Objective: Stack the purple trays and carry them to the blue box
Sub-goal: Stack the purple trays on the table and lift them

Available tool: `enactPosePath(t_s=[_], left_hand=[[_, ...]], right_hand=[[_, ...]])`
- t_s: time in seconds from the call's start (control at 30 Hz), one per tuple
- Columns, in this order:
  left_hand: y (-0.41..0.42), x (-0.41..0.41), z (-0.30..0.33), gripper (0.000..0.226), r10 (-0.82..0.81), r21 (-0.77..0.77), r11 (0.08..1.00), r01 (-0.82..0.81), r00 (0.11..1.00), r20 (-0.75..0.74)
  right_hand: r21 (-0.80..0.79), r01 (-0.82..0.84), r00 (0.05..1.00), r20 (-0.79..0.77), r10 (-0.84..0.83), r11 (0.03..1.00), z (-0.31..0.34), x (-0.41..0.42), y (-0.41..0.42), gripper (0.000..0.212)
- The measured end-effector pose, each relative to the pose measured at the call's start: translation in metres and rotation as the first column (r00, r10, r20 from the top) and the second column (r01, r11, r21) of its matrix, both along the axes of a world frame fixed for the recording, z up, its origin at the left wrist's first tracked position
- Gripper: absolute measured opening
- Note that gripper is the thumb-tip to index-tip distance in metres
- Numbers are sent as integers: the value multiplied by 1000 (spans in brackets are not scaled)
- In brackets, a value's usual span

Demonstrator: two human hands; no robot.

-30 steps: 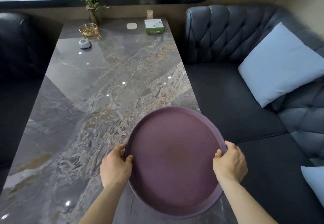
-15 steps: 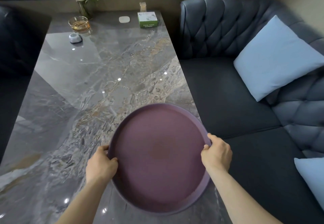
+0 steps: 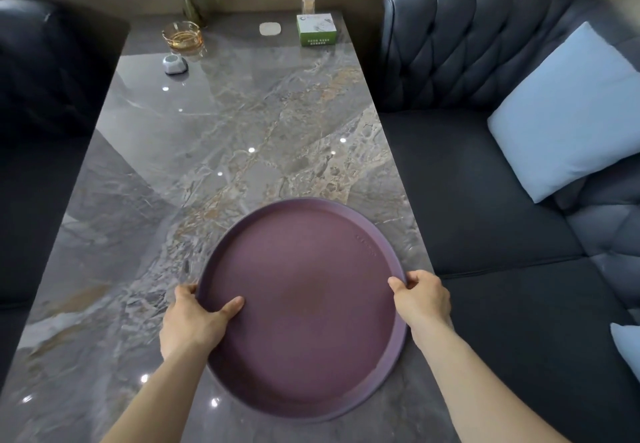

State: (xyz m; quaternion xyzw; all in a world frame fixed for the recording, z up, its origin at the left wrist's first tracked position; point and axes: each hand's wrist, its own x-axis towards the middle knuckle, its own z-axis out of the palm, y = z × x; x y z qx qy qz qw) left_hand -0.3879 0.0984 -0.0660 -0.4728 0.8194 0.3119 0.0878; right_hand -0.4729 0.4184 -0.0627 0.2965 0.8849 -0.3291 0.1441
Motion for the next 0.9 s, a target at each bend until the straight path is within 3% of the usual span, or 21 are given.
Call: enactPosePath(t_s=[0.1,0.37,0.47,0.57,0.7,0.8,0.9], left_hand=[[0,0,3,91,49,53,997,-48,999,-20],[-4,12,39,81,166,225,965,-133,976,-138],[-13,10,71,86,179,272,956,-106,948,-262],[-20,14,107,76,218,341,937,-80,895,-389],[-36,31,153,65,212,386,923,-4,840,-500],[-47,52,191,71,177,378,923,74,791,-586],[-57,77,231,78,186,382,918,106,737,-650]], right_hand=[[38,-71,997,10,70,997,1,0,-1,17],[-276,-62,989,-145,22,959,28,3,1,11],[-401,-86,985,-173,17,912,57,-2,-3,20],[-545,-95,979,-202,-20,833,92,0,-10,28],[-729,-118,976,-211,-57,674,144,15,-23,17],[-763,-173,966,-256,-45,623,190,36,-38,13],[-725,-244,943,-331,-16,644,237,63,-53,16]])
